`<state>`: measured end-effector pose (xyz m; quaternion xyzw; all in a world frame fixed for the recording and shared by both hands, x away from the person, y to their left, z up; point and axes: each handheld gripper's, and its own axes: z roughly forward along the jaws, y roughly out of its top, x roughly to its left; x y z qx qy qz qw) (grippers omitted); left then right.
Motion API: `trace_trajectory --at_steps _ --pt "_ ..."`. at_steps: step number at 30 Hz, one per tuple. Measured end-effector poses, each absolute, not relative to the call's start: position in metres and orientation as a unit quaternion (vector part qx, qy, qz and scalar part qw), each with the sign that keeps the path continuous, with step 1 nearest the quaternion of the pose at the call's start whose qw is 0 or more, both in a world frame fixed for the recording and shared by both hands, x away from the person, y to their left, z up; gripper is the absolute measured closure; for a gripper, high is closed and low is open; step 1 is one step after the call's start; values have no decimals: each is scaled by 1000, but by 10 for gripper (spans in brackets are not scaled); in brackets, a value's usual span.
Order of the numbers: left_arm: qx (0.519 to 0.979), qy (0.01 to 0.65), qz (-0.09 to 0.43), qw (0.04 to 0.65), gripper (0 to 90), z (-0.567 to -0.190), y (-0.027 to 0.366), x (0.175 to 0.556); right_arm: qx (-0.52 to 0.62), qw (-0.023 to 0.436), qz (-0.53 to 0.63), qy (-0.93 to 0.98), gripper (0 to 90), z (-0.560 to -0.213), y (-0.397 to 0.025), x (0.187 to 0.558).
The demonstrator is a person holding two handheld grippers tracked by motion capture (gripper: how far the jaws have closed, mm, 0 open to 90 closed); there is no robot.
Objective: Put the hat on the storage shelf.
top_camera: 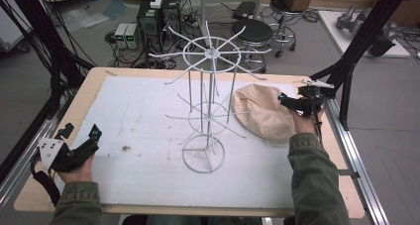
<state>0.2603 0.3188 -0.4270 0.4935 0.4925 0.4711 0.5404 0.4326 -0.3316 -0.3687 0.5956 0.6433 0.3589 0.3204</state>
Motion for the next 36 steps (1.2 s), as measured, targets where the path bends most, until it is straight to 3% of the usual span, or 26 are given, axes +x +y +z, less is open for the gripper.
trace_trajectory --at_steps 3,25,33,36 --pt "494 492 471 540 198 -427 319 261 609 286 348 653 121 -376 -334 445" --pt "492 496 468 541 198 -428 319 264 639 224 278 682 122 -409 -343 474" --pt "492 496 469 541 197 -428 319 264 638 220 256 692 172 -417 -340 478" --pt "491 496 469 541 198 -428 319 264 634 216 248 700 234 -420 -340 479"
